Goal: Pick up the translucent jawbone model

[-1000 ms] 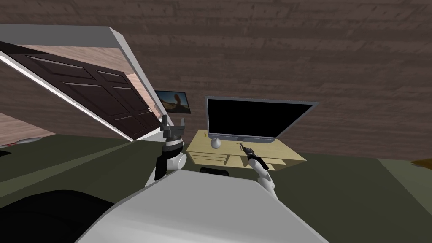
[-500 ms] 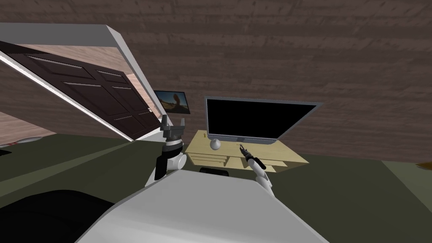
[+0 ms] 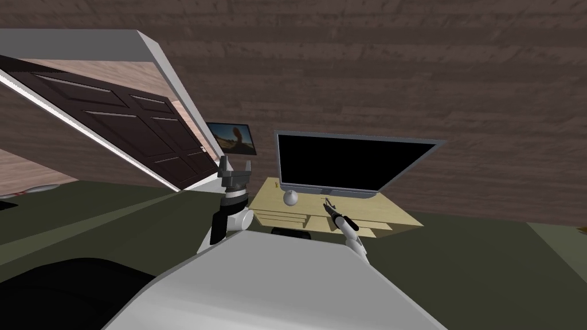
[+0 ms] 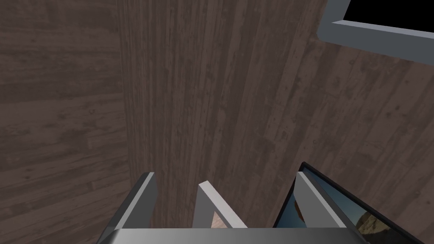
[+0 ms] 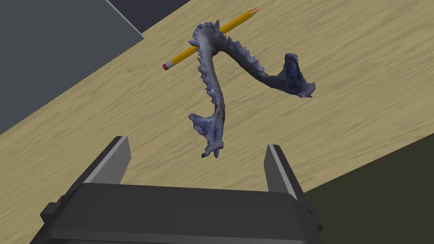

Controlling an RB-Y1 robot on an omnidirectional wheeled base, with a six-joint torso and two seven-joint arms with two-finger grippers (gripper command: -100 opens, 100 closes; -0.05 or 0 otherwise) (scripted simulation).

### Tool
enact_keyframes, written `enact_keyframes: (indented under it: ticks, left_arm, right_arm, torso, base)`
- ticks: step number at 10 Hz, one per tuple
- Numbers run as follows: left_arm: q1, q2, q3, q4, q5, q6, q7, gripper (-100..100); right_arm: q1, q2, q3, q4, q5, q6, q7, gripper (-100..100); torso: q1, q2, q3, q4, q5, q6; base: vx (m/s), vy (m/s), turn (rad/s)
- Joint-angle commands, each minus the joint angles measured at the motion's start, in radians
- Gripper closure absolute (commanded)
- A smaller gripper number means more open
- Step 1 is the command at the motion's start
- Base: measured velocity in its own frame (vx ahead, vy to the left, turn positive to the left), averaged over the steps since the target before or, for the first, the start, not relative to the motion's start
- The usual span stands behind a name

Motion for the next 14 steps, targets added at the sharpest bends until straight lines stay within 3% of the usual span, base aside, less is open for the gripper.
enact_keyframes:
  ticks: [1, 2, 3, 4, 6, 7, 8, 12, 13, 14]
  left_arm:
    - [0.000, 0.000, 0.000, 0.000, 0.000, 0.000, 0.000, 0]
    - [0.000, 0.000, 0.000, 0.000, 0.000, 0.000, 0.000, 0]
    - [0.000, 0.000, 0.000, 0.000, 0.000, 0.000, 0.000, 0]
    - [0.000, 0.000, 0.000, 0.000, 0.000, 0.000, 0.000, 0]
    - [0.000, 0.000, 0.000, 0.000, 0.000, 0.000, 0.000, 0]
    - [0.000, 0.000, 0.000, 0.000, 0.000, 0.000, 0.000, 0]
    - [0.000, 0.000, 0.000, 0.000, 0.000, 0.000, 0.000, 0]
    - [0.000, 0.000, 0.000, 0.000, 0.000, 0.000, 0.000, 0]
    - [0.000, 0.000, 0.000, 0.000, 0.000, 0.000, 0.000, 0]
    - [0.000, 0.000, 0.000, 0.000, 0.000, 0.000, 0.000, 0]
  right_arm:
    - [-0.011, 0.003, -0.006, 0.031, -0.004, 0.025, -0.022, -100]
    - [-0.005, -0.002, -0.003, 0.018, -0.007, 0.016, -0.013, -100]
    - [-0.006, -0.002, -0.004, 0.020, -0.008, 0.020, -0.015, 0]
    - [-0.008, 0.023, 0.001, 0.040, -0.008, -0.012, 0.004, -100]
    - [-0.010, 0.048, 0.005, 0.060, -0.008, -0.042, 0.023, -100]
    - [-0.009, 0.040, 0.001, 0.049, -0.003, -0.026, 0.012, -100]
    - [-0.010, 0.041, 0.001, 0.050, -0.003, -0.030, 0.015, 100]
    - [-0.010, 0.041, 0.002, 0.050, -0.003, -0.029, 0.015, 100]
    - [-0.010, 0.041, 0.002, 0.050, -0.003, -0.029, 0.015, 0]
    - [-0.007, 0.013, -0.001, 0.032, -0.008, 0.001, -0.004, 100]
  torso:
    - [0.000, 0.000, 0.000, 0.000, 0.000, 0.000]
    - [0.000, 0.000, 0.000, 0.000, 0.000, 0.000]
    - [0.002, 0.001, 0.001, 0.000, 0.000, 0.000]
    - [0.004, 0.003, 0.002, 0.001, 0.001, 0.000]
    - [0.002, 0.001, 0.001, 0.000, 0.000, 0.000]
    - [0.003, 0.003, 0.001, 0.000, 0.001, 0.000]
    - [0.004, 0.003, 0.002, 0.001, 0.001, 0.000]
    - [0.004, 0.004, 0.002, 0.001, 0.001, 0.001]
    - [0.004, 0.004, 0.002, 0.001, 0.001, 0.001]
    - [0.004, 0.004, 0.002, 0.001, 0.001, 0.001]
  base:
    - [0.060, -0.055, 0.022]
    - [0.025, -0.021, 0.006]
    - [0.000, 0.000, 0.000]
    - [0.048, -0.043, 0.014]
    - [0.021, -0.036, 0.100]
    - [0.000, 0.000, 0.000]
    - [0.000, 0.000, 0.000]
    - [0.000, 0.000, 0.004]
    - [0.000, 0.000, 0.000]
    - [-0.015, 0.021, -0.108]
